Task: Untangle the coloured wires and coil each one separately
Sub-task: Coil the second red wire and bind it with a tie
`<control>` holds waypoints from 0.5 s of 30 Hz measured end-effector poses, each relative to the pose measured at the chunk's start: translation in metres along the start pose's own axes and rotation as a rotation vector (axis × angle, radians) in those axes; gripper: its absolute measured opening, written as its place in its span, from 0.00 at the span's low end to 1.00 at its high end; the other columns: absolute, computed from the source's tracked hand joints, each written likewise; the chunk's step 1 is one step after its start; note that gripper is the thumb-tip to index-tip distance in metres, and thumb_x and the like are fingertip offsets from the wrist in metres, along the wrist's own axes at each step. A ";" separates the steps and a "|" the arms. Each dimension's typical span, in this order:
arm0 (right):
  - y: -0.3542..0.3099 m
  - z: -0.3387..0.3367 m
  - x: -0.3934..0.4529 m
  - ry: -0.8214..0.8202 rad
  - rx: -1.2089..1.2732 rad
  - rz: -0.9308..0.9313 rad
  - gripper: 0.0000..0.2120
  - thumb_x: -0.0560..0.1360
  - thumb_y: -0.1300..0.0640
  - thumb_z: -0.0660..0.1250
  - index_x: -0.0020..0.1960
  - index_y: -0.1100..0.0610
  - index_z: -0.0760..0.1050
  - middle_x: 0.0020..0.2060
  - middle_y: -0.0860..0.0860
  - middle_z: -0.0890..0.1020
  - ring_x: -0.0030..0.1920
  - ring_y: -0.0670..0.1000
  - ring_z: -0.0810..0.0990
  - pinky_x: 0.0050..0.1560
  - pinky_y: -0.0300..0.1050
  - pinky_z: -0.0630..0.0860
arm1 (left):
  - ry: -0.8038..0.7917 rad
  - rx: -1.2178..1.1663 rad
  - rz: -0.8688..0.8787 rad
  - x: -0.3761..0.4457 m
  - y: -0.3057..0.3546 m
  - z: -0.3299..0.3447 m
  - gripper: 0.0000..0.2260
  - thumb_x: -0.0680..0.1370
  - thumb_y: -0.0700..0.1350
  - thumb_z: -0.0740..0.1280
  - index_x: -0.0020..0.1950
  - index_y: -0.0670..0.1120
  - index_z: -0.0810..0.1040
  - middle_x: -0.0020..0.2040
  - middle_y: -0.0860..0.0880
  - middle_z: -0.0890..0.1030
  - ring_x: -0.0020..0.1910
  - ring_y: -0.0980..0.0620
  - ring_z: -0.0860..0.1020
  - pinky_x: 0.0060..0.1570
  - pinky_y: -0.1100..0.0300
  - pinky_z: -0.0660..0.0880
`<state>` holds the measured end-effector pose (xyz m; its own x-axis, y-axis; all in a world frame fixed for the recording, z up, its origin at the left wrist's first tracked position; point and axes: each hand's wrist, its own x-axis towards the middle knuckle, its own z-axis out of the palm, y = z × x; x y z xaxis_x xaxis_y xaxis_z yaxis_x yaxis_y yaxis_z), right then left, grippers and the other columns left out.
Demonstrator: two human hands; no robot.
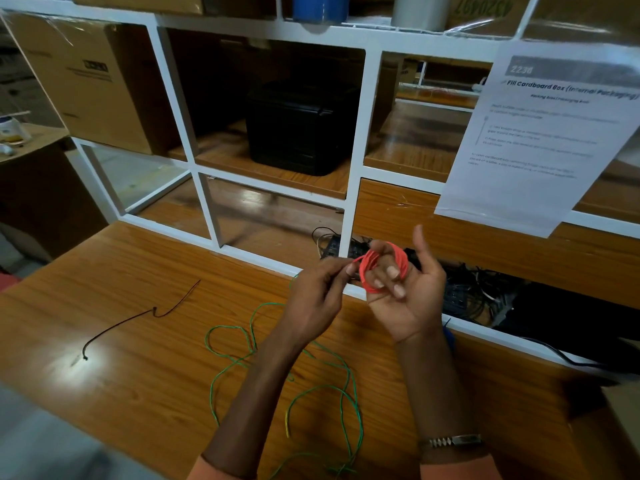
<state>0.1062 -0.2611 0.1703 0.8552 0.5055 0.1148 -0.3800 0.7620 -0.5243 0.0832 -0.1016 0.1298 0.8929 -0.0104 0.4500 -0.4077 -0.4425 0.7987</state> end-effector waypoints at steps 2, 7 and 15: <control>-0.004 -0.003 -0.002 0.099 0.052 -0.090 0.32 0.84 0.39 0.58 0.56 0.68 0.82 0.30 0.50 0.80 0.25 0.44 0.73 0.40 0.38 0.66 | -0.043 0.034 0.005 -0.001 0.004 0.006 0.12 0.87 0.49 0.63 0.66 0.52 0.84 0.51 0.54 0.86 0.49 0.56 0.82 0.48 0.52 0.79; -0.006 0.003 -0.006 0.203 0.095 -0.210 0.33 0.84 0.40 0.58 0.73 0.69 0.71 0.56 0.59 0.84 0.52 0.51 0.86 0.55 0.41 0.76 | -0.135 0.225 0.016 -0.002 0.007 0.011 0.14 0.86 0.52 0.61 0.65 0.52 0.83 0.40 0.56 0.79 0.38 0.54 0.77 0.37 0.53 0.74; -0.008 0.009 0.003 0.297 -0.292 -0.168 0.35 0.84 0.40 0.56 0.80 0.64 0.57 0.68 0.60 0.79 0.70 0.55 0.78 0.76 0.52 0.65 | 0.022 0.310 0.117 -0.008 0.013 0.005 0.09 0.81 0.57 0.70 0.56 0.56 0.88 0.48 0.58 0.88 0.41 0.61 0.82 0.38 0.55 0.79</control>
<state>0.1085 -0.2621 0.1823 0.9768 0.2140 -0.0066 -0.1487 0.6561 -0.7399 0.0721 -0.1118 0.1346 0.8378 -0.0591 0.5427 -0.4267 -0.6911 0.5834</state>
